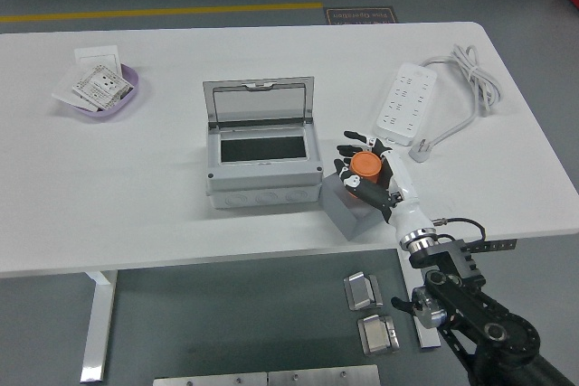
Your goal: Pick up the cylinder from the cube,place it in the box,flap close box
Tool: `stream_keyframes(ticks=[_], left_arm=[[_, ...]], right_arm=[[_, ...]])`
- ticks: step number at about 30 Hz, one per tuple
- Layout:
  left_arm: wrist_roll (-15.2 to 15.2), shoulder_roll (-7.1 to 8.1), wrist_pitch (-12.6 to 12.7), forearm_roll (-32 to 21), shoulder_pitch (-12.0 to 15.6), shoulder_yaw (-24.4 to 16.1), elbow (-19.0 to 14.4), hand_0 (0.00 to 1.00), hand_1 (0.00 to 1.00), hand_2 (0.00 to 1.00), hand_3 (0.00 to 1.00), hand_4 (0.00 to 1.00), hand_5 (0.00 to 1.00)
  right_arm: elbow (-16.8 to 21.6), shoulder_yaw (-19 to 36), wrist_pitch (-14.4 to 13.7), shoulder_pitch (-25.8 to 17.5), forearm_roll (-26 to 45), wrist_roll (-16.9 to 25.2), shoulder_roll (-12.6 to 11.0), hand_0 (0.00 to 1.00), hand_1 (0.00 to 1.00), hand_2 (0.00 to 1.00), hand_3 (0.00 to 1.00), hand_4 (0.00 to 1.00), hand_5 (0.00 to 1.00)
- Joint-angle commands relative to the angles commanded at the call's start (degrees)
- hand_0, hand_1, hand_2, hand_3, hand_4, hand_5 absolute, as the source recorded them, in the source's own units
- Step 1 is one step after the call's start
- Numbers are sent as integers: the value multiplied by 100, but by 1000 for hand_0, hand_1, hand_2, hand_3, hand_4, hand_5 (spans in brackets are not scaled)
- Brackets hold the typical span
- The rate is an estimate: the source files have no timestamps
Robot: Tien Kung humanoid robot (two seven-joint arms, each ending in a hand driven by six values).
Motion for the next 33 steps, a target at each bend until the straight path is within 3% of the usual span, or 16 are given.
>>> stream_keyframes(ticks=[6, 7, 12, 13, 24, 25, 33], left_arm=[[-32, 0, -6, -60, -5, 36, 0, 684, 680, 604, 718, 718, 410], [-39, 0, -6, -72, -5, 47, 0, 684, 680, 604, 718, 718, 412], [-68, -1, -10, -114, -9, 79, 0, 684, 680, 604, 718, 718, 412], [-71, -1, -10, -118, -9, 80, 0, 684, 680, 605, 718, 720, 413], [-91, -2, -31, -144, -11, 69, 0, 684, 680, 606, 720, 724, 418], [-92, -2, -33, -149, -11, 73, 0, 684, 679, 607, 721, 726, 425], [-97, -1, -42, -160, -3, 65, 0, 684, 679, 606, 722, 727, 429]], right_arm=[[28, -12, -53, 24, -48, -38, -10, 648, 582, 517, 496, 2, 2], [26, -13, -65, 32, -55, -42, -13, 617, 529, 435, 405, 2, 2], [18, -10, -139, 83, -119, -63, -42, 617, 529, 435, 405, 2, 2], [24, -5, -149, 95, -134, -68, -49, 626, 502, 382, 375, 3, 2], [159, 103, -210, 289, -382, -145, -180, 620, 485, 381, 379, 2, 2], [177, 113, -220, 307, -404, -153, -192, 550, 318, 379, 375, 2, 2], [347, 150, -390, 414, -575, -199, -242, 512, 273, 376, 377, 2, 2]])
